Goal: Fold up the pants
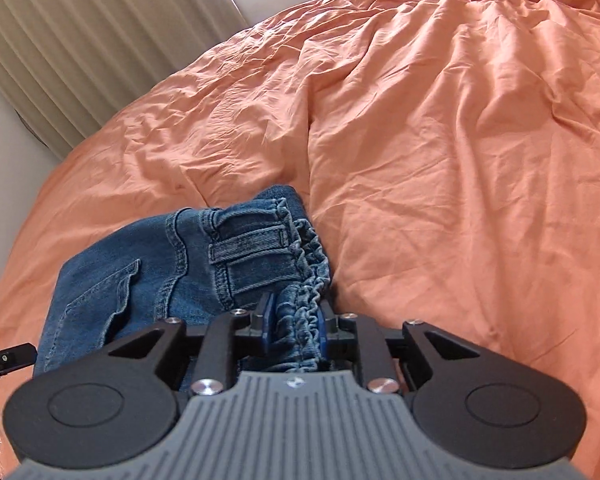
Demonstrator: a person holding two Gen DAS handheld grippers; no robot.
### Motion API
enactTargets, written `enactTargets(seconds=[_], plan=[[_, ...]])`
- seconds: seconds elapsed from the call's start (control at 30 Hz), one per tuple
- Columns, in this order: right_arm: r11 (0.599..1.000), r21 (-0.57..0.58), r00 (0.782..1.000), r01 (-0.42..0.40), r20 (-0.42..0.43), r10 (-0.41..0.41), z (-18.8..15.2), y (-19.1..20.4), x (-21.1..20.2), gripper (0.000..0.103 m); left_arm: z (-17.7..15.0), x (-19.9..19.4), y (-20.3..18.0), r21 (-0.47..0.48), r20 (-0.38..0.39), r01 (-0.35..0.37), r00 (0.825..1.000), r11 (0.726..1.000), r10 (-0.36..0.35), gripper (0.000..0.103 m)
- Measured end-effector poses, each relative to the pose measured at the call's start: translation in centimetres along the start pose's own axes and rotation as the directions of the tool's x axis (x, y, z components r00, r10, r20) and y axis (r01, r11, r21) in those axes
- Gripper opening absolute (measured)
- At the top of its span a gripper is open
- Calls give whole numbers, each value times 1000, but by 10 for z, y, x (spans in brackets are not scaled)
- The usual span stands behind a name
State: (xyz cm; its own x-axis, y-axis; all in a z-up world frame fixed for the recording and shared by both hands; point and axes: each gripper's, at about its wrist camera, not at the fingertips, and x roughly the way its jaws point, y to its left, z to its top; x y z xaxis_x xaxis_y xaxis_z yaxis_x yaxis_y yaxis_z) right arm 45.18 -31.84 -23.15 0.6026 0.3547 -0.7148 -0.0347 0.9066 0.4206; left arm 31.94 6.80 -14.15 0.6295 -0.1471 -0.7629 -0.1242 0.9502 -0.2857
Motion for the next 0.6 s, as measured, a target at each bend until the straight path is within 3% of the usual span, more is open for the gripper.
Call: enactTargets(seconds=[0.07,0.17,0.33,0.5,0.6], plan=[[999,-12,999,30,35,-30,0,1,-11,31,-1,-4,2,-2,2,0,1000,1000,0,42],[995,-28,991,92,101,-89,1,6,-31,32,-6,-16,3,18,13,-5,1000,1000,5,42],[994,-65,981,85,178,-73,-20,25,-64,32,-25,-45,-4,101,21,-5,1000,995,3,43],[972,-194,965,131,252,-79,-48,63,-85,31,-52,-73,-12,206,27,2,1000,979,-8,58],[971,-215,964,107,261,-48,-68,70,-91,31,-75,-86,-20,293,31,-14,1000,956,5,66]])
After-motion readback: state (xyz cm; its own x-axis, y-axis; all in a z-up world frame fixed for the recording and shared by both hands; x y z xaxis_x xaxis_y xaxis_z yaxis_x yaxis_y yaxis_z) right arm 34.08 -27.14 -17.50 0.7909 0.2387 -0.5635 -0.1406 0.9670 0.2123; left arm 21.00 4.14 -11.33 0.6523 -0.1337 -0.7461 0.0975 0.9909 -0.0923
